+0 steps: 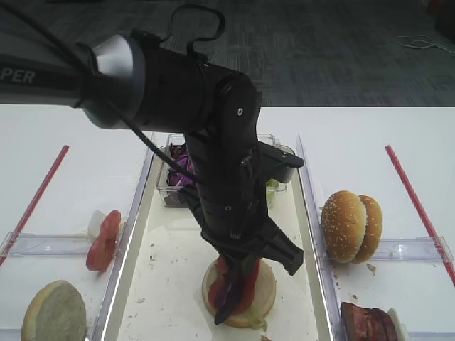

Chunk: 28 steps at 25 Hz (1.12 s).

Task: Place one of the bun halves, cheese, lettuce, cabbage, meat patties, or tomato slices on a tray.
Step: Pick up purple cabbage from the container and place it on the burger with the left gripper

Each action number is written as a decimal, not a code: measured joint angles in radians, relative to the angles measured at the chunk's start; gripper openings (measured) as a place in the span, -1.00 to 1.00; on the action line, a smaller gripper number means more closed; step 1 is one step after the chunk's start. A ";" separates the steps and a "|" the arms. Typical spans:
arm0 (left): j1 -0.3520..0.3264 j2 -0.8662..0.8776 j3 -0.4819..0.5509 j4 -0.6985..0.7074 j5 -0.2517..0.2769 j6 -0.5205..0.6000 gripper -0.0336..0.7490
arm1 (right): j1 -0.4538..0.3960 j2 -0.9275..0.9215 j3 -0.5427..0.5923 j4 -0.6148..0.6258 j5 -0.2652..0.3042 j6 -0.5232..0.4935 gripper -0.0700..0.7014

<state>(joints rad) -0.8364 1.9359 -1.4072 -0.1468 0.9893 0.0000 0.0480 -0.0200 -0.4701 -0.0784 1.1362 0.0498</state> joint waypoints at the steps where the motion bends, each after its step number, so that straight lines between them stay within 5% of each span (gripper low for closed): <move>1: 0.000 0.000 0.000 0.000 0.000 0.000 -0.53 | 0.000 0.000 0.000 0.000 0.000 0.000 0.98; 13: 0.000 0.000 0.000 0.000 0.010 0.000 0.24 | 0.000 0.000 0.000 0.000 0.000 0.000 0.98; 28: 0.000 -0.004 0.000 -0.005 0.072 -0.031 0.30 | 0.000 0.000 0.000 0.000 0.000 -0.003 0.98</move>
<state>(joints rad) -0.8364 1.9314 -1.4072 -0.1514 1.0614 -0.0306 0.0480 -0.0200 -0.4701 -0.0784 1.1362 0.0470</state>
